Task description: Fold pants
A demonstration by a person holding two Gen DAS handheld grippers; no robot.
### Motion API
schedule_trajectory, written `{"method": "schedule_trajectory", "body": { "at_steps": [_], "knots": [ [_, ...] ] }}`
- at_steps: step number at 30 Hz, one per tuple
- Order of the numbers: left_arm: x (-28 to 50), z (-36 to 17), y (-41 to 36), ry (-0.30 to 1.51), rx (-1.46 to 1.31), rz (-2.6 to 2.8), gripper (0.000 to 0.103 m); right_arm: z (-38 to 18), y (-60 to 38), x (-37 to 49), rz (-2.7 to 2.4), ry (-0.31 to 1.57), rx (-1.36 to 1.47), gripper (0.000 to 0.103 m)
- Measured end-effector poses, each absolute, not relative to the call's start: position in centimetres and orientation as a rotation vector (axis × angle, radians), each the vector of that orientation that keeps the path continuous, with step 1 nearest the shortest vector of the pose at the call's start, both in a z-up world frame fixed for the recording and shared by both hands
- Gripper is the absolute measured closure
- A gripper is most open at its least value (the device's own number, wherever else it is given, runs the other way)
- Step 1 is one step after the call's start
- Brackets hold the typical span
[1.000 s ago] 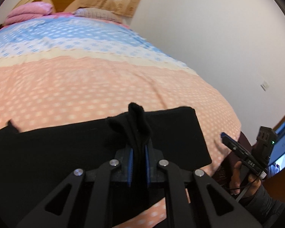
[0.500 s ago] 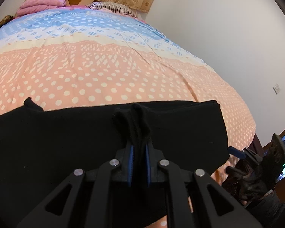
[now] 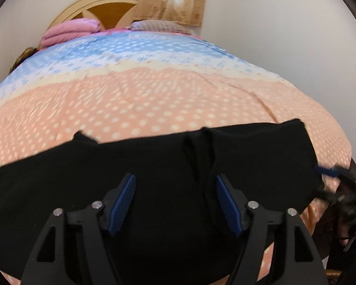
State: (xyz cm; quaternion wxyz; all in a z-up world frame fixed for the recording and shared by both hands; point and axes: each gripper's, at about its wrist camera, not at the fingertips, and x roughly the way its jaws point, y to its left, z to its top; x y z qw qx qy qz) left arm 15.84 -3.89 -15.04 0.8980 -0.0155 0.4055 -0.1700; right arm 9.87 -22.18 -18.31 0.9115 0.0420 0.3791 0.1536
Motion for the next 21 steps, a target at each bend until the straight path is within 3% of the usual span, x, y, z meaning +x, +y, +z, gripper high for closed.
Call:
{"method": "schedule_trajectory", "body": {
  "at_steps": [6, 7, 12, 15, 21],
  "knots": [
    [15.2, -13.9, -2.5, 0.752, -0.100, -0.327, 0.029, -14.8, -22.1, 10.0, 0.345, 0.668, 0.103, 0.032],
    [15.5, -13.7, -2.7, 0.746, -0.095, -0.318, 0.025, -14.7, -22.2, 10.9, 0.319, 0.666, 0.103, 0.032],
    [17.0, -14.9, -2.9, 0.805, -0.035, -0.259, 0.025, -17.4, -22.7, 16.7, 0.196, 0.815, 0.125, 0.032],
    [16.4, -15.0, -1.5, 0.800, -0.098, -0.287, 0.024, -16.4, -22.0, 16.2, 0.169, 0.780, 0.122, 0.032],
    [14.8, -14.8, 0.8, 0.778, -0.094, -0.250, 0.015, -14.5, -16.9, 14.7, 0.249, 0.711, 0.005, 0.032]
  ]
}}
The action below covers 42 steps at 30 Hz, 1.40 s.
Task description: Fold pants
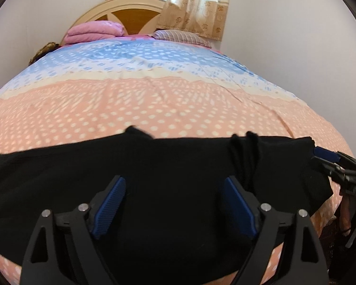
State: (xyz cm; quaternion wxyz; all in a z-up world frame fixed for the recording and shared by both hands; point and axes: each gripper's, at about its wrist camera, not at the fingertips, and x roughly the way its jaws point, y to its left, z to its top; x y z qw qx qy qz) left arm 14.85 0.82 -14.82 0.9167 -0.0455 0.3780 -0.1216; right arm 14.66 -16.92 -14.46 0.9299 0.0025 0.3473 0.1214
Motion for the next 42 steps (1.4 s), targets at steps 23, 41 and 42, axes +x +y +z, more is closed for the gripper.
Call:
{"method": "schedule_trajectory", "body": {
  "at_steps": [23, 41, 42],
  "knots": [
    [11.7, -14.7, 12.4, 0.745, -0.060, 0.004, 0.008, -17.2, -3.4, 10.7, 0.537, 0.688, -0.248, 0.028],
    [10.7, -18.2, 22.7, 0.722, -0.317, 0.093, 0.032, -17.2, -8.8, 10.9, 0.432, 0.680, -0.021, 0.028],
    [10.9, -18.1, 22.7, 0.720, -0.318, 0.085, 0.036, -17.2, -8.8, 10.9, 0.430, 0.679, -0.016, 0.028]
  ]
}}
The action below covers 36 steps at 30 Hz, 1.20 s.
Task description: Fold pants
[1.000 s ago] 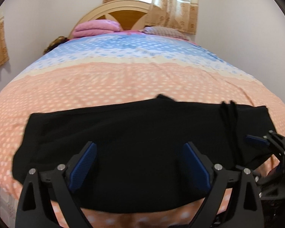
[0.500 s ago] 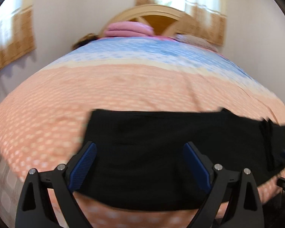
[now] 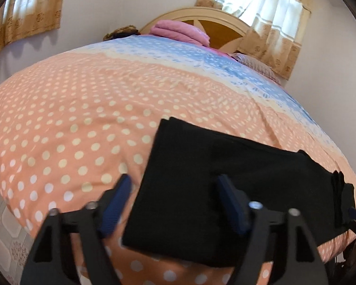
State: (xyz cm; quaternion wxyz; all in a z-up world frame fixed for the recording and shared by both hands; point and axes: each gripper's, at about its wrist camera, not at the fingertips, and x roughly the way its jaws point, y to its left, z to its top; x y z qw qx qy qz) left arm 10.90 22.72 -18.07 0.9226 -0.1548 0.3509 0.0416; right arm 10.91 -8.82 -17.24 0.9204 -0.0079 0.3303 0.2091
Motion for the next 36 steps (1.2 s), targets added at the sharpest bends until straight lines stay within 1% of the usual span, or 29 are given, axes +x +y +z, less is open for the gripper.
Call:
{"method": "schedule_trajectory", "body": {
  "at_steps": [1, 2, 6, 7, 8, 10, 12, 13, 14, 15, 19, 21, 23, 28, 30, 31, 32, 36],
  "knots": [
    [10.9, -18.1, 22.8, 0.722, -0.328, 0.074, 0.042, -17.3, -8.9, 10.9, 0.429, 0.678, -0.009, 0.028],
    [10.8, -18.0, 23.0, 0.723, -0.329, 0.076, 0.045, -17.2, -8.9, 10.9, 0.429, 0.678, -0.005, 0.028],
    [10.9, -18.4, 23.6, 0.722, -0.349, 0.072, 0.045, -17.6, -8.8, 10.8, 0.433, 0.685, -0.006, 0.028],
    [11.1, -18.6, 23.5, 0.723, -0.341, 0.075, 0.041, -17.6, -8.8, 10.8, 0.434, 0.686, -0.007, 0.028],
    [11.2, -18.9, 23.4, 0.724, -0.325, 0.076, 0.040, -17.7, -8.8, 10.8, 0.436, 0.687, -0.007, 0.028],
    [11.2, -19.0, 23.2, 0.715, -0.319, 0.078, 0.042, -17.7, -8.5, 10.6, 0.439, 0.687, -0.012, 0.028],
    [11.1, -18.6, 22.8, 0.727, -0.278, 0.078, 0.047, -17.6, -8.4, 10.4, 0.440, 0.679, -0.017, 0.028],
    [11.0, -18.2, 22.8, 0.730, -0.274, 0.075, 0.056, -17.5, -8.4, 10.4, 0.439, 0.676, -0.018, 0.028],
    [10.8, -17.9, 22.7, 0.728, -0.272, 0.074, 0.067, -17.4, -8.4, 10.3, 0.437, 0.671, -0.017, 0.028],
    [10.6, -17.3, 22.5, 0.727, -0.249, 0.080, 0.072, -17.4, -8.4, 10.3, 0.436, 0.668, -0.015, 0.028],
    [10.3, -16.7, 22.4, 0.732, -0.255, 0.068, 0.082, -17.5, -8.9, 10.5, 0.425, 0.673, 0.004, 0.028],
    [10.8, -17.4, 22.4, 0.736, -0.237, 0.083, 0.078, -17.7, -8.9, 10.6, 0.419, 0.679, 0.011, 0.028],
    [10.7, -18.2, 22.9, 0.718, -0.287, 0.083, 0.067, -17.8, -8.9, 10.6, 0.416, 0.683, 0.014, 0.028],
    [10.5, -18.7, 24.2, 0.698, -0.381, 0.032, 0.064, -17.5, -9.0, 10.5, 0.412, 0.673, 0.012, 0.028],
    [10.4, -18.4, 23.9, 0.702, -0.353, 0.006, 0.074, -17.5, -9.0, 10.4, 0.410, 0.672, 0.009, 0.028],
    [10.3, -18.2, 23.7, 0.702, -0.345, -0.011, 0.082, -17.5, -9.1, 10.4, 0.410, 0.670, 0.008, 0.028],
    [10.1, -17.8, 23.6, 0.696, -0.355, -0.029, 0.085, -17.4, -9.2, 10.3, 0.410, 0.666, 0.009, 0.028],
    [9.6, -16.4, 24.3, 0.663, -0.470, -0.099, 0.087, -16.6, -9.8, 10.3, 0.397, 0.646, 0.017, 0.028]
  ]
}}
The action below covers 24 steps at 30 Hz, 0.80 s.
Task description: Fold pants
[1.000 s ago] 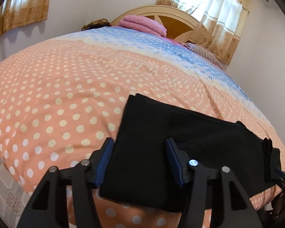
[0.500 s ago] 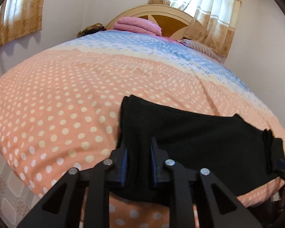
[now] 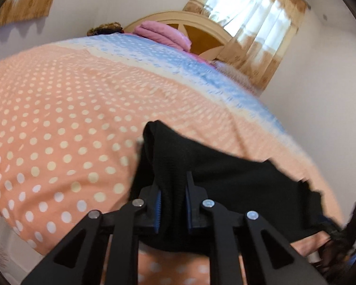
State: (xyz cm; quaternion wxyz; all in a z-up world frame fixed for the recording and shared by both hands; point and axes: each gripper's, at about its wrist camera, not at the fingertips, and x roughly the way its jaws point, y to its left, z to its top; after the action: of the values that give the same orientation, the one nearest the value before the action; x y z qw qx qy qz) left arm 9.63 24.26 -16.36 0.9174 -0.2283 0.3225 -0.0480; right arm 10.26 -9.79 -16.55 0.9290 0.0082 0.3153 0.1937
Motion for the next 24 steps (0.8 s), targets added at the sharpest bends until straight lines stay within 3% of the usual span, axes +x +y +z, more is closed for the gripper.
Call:
{"method": "schedule_trajectory", "body": {
  "at_steps": [13, 24],
  "knots": [
    [7.9, -7.7, 19.0, 0.468, -0.502, -0.327, 0.087, -13.5, -16.9, 9.8, 0.279, 0.595, 0.094, 0.028],
    [8.7, -0.6, 8.0, 0.413, -0.405, -0.581, 0.087, -13.2, -24.7, 8.7, 0.137, 0.602, 0.202, 0.028]
  ]
}}
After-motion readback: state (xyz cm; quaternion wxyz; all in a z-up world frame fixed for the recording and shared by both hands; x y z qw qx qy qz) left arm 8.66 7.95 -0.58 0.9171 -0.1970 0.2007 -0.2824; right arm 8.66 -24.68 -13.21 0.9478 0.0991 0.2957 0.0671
